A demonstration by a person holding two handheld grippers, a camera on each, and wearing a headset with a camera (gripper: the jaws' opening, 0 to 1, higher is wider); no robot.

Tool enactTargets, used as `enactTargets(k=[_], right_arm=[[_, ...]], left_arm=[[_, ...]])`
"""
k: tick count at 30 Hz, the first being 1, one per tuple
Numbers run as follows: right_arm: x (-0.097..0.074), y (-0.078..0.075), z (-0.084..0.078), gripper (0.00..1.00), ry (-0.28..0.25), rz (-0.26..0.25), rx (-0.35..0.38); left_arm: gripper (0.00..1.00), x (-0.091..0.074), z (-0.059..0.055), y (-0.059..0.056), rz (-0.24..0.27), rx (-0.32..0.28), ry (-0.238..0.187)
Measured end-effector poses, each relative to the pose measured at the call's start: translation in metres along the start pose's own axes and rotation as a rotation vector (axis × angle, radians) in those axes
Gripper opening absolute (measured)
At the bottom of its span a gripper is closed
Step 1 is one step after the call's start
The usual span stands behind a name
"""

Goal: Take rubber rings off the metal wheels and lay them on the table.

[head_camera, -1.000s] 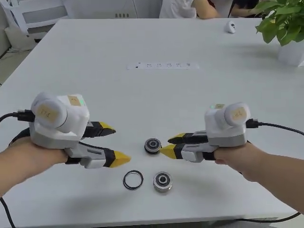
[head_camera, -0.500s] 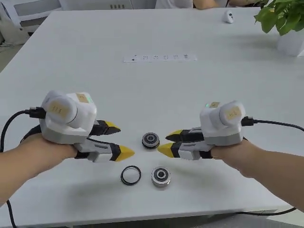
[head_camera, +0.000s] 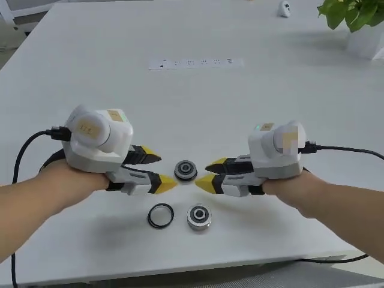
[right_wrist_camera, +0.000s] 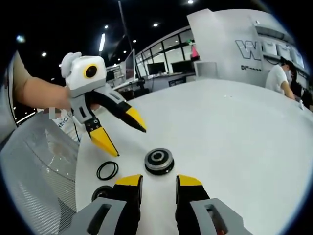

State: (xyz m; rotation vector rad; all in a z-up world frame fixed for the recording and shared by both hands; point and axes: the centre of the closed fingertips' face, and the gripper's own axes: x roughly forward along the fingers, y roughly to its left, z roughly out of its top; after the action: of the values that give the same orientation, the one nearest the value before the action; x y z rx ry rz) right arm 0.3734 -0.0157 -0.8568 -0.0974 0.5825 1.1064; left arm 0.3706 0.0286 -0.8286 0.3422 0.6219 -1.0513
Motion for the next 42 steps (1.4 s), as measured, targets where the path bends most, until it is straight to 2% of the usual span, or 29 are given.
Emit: enactTargets(k=[10, 12, 17, 27, 39, 42], right_arm=[[0.001, 0.0, 0.0, 0.24, -0.005, 0.007, -0.007], [0.001, 0.0, 0.0, 0.24, -0.006, 0.009, -0.007], [0.001, 0.0, -0.004, 0.24, 0.003, 0.01, -0.017], [0.001, 0.001, -0.006, 0.23, 0.006, 0.01, -0.035], [0.003, 0.0, -0.006, 0.23, -0.003, 0.011, -0.037], [0.004, 0.0, -0.005, 0.23, -0.006, 0.009, -0.039]], left_arm=[[0.36, 0.012, 0.003, 0.0, -0.016, -0.003, 0.005], [0.36, 0.014, 0.004, 0.002, -0.006, 0.013, 0.011], [0.32, 0.02, 0.008, 0.0, -0.021, 0.013, 0.005], [0.28, 0.029, 0.009, 0.0, -0.025, 0.015, 0.003], [0.2, 0.036, 0.005, 0.002, -0.023, 0.032, 0.027], [0.19, 0.037, 0.005, 0.003, -0.02, 0.032, 0.022]])
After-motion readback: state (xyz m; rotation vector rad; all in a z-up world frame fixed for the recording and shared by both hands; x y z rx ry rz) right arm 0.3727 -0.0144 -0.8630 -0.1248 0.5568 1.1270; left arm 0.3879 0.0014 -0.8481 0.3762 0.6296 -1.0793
